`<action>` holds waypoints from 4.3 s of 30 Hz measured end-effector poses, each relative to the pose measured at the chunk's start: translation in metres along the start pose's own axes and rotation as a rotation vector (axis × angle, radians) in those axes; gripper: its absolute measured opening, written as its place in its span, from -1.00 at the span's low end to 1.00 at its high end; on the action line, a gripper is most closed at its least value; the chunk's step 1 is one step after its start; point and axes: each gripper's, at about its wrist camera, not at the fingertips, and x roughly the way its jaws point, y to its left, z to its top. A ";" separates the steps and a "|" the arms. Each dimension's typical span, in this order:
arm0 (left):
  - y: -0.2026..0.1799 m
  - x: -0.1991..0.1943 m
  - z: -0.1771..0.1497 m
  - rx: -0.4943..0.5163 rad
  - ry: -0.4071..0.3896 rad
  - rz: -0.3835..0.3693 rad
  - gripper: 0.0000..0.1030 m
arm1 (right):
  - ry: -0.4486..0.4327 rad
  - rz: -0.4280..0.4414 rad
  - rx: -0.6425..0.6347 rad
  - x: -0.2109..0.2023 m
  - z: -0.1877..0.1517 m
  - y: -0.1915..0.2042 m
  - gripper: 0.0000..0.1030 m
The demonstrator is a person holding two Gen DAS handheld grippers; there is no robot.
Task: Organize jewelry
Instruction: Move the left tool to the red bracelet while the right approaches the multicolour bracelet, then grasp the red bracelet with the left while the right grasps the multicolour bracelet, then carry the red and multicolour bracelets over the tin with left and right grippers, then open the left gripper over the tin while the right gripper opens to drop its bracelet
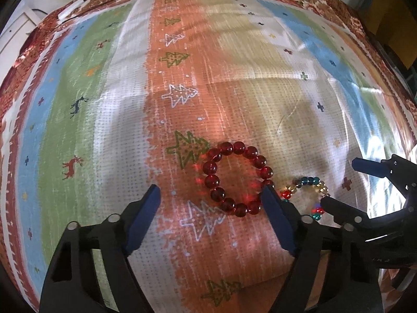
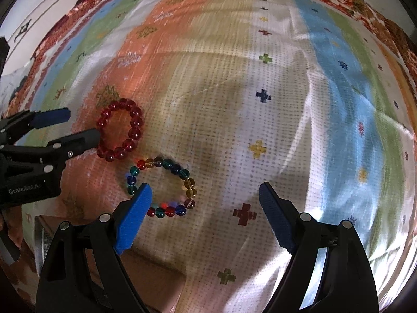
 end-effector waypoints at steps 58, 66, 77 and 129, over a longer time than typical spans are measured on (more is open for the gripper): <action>-0.012 -0.045 0.000 0.095 -0.155 0.100 -0.74 | -0.158 -0.017 -0.026 -0.050 0.004 0.008 -0.80; -0.012 -0.065 -0.003 0.069 -0.186 0.056 -0.74 | -0.200 0.001 -0.029 -0.067 -0.002 0.013 -0.80; -0.017 -0.103 -0.013 0.030 -0.262 -0.004 -0.74 | -0.265 0.033 -0.016 -0.092 -0.012 0.018 -0.80; -0.054 -0.172 -0.118 0.096 -0.355 -0.134 -0.74 | -0.341 0.166 -0.047 -0.150 -0.109 0.047 -0.80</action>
